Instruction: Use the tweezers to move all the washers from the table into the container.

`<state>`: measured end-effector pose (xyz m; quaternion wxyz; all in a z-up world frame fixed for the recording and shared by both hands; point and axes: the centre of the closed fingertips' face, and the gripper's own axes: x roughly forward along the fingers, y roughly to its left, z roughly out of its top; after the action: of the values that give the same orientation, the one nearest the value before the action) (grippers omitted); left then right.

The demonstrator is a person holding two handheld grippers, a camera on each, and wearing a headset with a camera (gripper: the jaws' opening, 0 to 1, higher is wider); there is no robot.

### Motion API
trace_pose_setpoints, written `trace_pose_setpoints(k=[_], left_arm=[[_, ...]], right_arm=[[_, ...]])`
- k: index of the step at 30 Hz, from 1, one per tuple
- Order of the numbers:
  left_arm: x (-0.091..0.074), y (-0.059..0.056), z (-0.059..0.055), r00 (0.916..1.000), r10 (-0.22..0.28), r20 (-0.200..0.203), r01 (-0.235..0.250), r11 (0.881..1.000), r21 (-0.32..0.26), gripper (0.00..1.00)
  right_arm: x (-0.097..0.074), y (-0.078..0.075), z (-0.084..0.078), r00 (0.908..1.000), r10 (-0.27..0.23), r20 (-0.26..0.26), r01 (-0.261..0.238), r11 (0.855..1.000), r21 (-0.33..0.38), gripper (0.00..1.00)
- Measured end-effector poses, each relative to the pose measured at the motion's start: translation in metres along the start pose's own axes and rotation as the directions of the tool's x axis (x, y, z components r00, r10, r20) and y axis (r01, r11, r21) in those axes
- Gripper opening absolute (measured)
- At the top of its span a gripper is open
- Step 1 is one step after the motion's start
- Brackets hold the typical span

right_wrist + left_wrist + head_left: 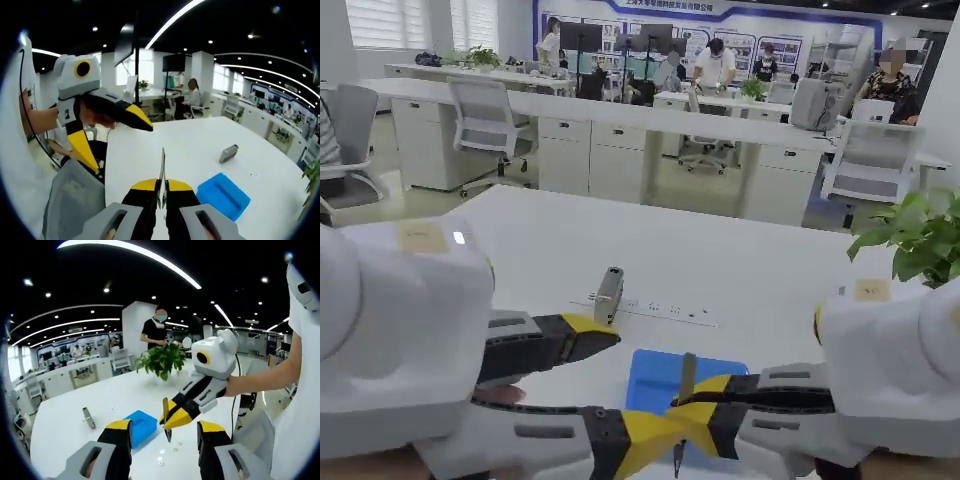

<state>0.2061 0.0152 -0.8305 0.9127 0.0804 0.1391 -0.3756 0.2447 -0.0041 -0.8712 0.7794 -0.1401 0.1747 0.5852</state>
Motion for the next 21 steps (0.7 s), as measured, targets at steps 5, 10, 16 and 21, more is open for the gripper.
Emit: trace_pose_setpoints(k=[5,10,16,21], left_arm=[[-0.014,0.007,-0.03,0.9911,0.131,-0.023,-0.132,0.99,-0.044,0.62],[-0.026,0.018,-0.057,0.9654,0.257,-0.046,-0.26,0.961,-0.094,0.63],[-0.035,0.039,-0.096,0.9203,0.383,-0.077,-0.391,0.903,-0.179,0.73],[-0.037,0.047,-0.118,0.8824,0.461,-0.096,-0.47,0.867,-0.163,0.76]], right_arm=[[0.009,-0.013,-0.006,0.9984,-0.042,0.039,0.041,0.999,0.027,0.01],[0.018,-0.018,-0.018,0.9973,-0.048,0.056,0.045,0.998,0.048,0.01],[0.031,-0.016,-0.035,0.9943,-0.048,0.095,0.036,0.992,0.118,0.01],[0.041,-0.017,-0.053,0.9946,-0.072,0.075,0.065,0.994,0.085,0.02]])
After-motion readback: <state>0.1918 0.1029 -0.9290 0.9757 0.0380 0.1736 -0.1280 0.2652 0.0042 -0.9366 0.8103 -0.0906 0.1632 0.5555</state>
